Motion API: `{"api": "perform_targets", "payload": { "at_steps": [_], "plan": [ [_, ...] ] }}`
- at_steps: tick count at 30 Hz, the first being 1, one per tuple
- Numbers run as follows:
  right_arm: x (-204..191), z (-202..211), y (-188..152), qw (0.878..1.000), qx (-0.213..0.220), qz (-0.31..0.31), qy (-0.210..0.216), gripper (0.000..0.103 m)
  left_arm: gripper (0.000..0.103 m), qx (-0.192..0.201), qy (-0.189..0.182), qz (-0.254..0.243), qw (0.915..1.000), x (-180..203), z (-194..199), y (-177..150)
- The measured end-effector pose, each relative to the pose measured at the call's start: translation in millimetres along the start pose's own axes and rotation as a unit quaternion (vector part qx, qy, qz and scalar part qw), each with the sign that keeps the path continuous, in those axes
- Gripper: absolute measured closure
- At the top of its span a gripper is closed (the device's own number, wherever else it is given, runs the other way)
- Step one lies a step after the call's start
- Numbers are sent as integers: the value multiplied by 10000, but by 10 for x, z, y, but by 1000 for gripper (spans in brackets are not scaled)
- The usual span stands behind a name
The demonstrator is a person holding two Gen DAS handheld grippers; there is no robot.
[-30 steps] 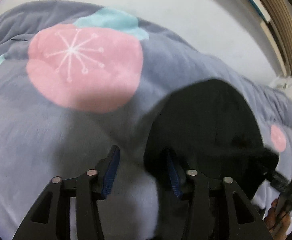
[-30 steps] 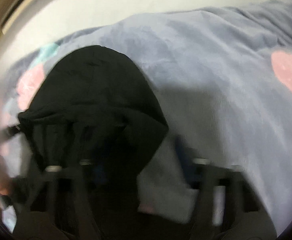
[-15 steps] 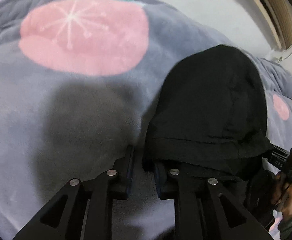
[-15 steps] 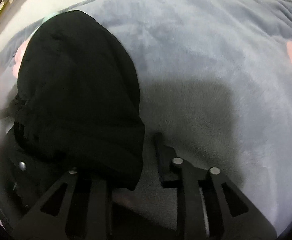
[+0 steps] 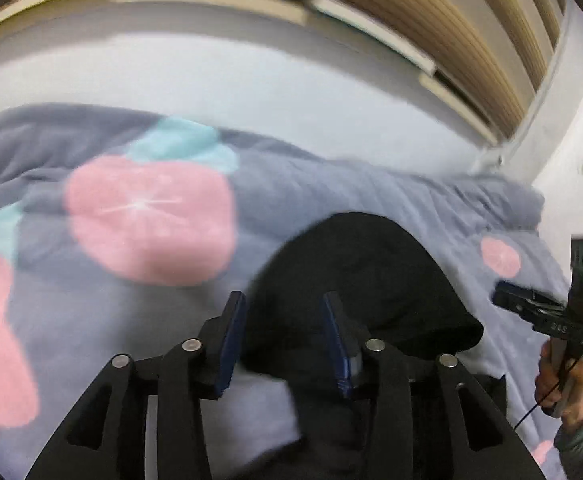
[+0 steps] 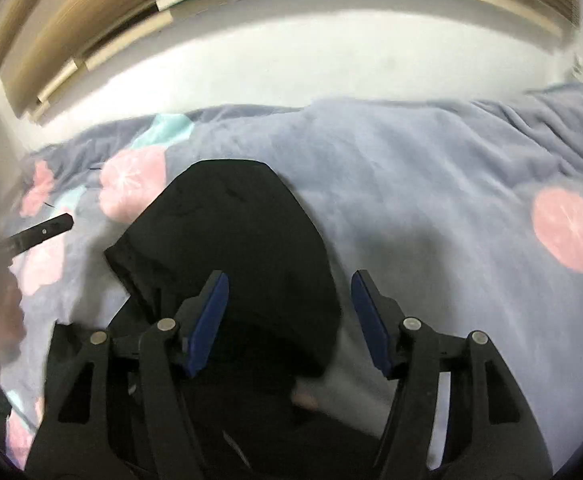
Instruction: Fold large clothes
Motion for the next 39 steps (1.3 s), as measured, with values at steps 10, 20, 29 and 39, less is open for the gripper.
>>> {"api": "perform_targets", "payload": {
  "at_steps": [10,20,29,39],
  "plan": [
    [-73,-952,-600,9929,-995,463,-459,42,62,-1119,-205,33,9935,-51,-958,-707],
    [-214,-846,-595,9929,-927,435,-599,42,62,-992,-117,-57,9950,-58,-836,-707],
    [-421,-384,-546,9938,-723,536,-652,42,62,-174,-319,-335,9988,87,-264,-247],
    [-97,-67,-446,9982,-420,-12,-423,38,62,-688,-160,132,9974,-87,-805,-127]
  ]
}}
Point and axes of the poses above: each gripper's, at about its wrist camera, not at the fingertips, and z roughly against the way its jaws point, x to its right, y to its top, the point moved 3 cm from there along -z, roughly the way its jaws point, and after that the axes turned 7 degrees about y, right-handed, at the moved point
